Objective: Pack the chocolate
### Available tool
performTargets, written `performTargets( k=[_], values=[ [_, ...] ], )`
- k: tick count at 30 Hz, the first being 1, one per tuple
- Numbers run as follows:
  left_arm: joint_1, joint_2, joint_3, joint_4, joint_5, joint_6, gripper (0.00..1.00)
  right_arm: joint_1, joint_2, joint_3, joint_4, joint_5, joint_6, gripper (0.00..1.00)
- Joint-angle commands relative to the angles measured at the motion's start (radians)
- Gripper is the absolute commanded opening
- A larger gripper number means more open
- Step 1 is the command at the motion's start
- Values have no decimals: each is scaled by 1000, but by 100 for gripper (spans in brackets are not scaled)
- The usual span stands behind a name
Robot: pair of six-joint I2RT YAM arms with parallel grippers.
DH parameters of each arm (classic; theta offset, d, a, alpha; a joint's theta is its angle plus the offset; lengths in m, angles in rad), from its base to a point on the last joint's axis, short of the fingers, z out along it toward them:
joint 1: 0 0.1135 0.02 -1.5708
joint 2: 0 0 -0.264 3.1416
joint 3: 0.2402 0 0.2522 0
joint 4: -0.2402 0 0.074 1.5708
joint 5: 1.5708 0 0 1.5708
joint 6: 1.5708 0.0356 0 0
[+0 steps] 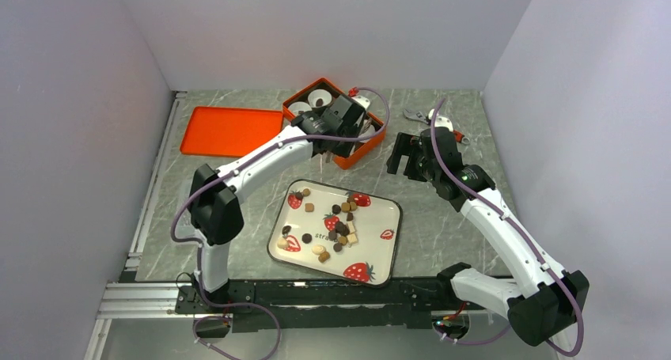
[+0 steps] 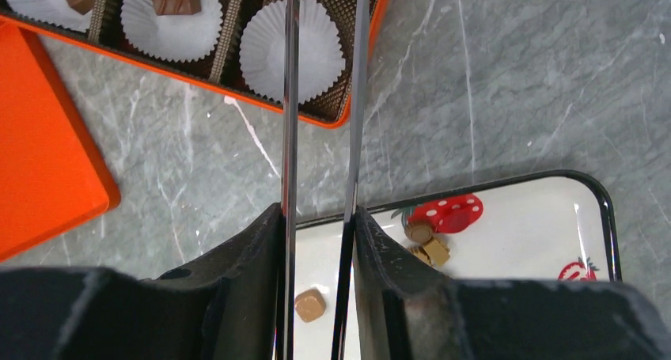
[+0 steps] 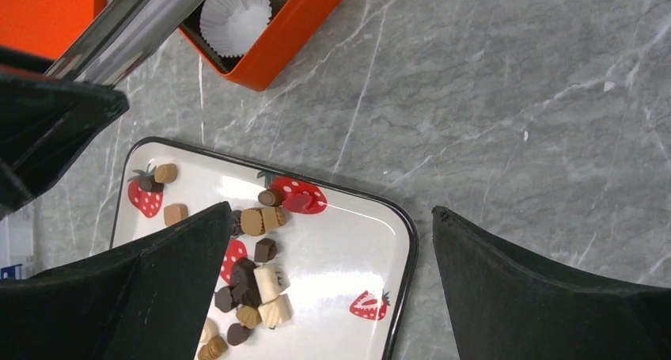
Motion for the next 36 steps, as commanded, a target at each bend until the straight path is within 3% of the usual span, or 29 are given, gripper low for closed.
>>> performTargets(
  k=[1, 17, 22, 36],
  values=[
    [27, 44, 65, 79, 60, 30, 37, -5, -16, 35, -2, 13, 4, 100],
    [56, 163, 132, 78, 87, 39, 40, -5, -11, 34, -6, 16, -2, 100],
    [62, 152, 136, 69, 65, 40, 48, -5, 0, 46, -6, 19, -9, 100],
    [65, -16, 75, 60, 64, 54, 48, -5, 18, 70, 0, 20, -7, 100]
  ],
)
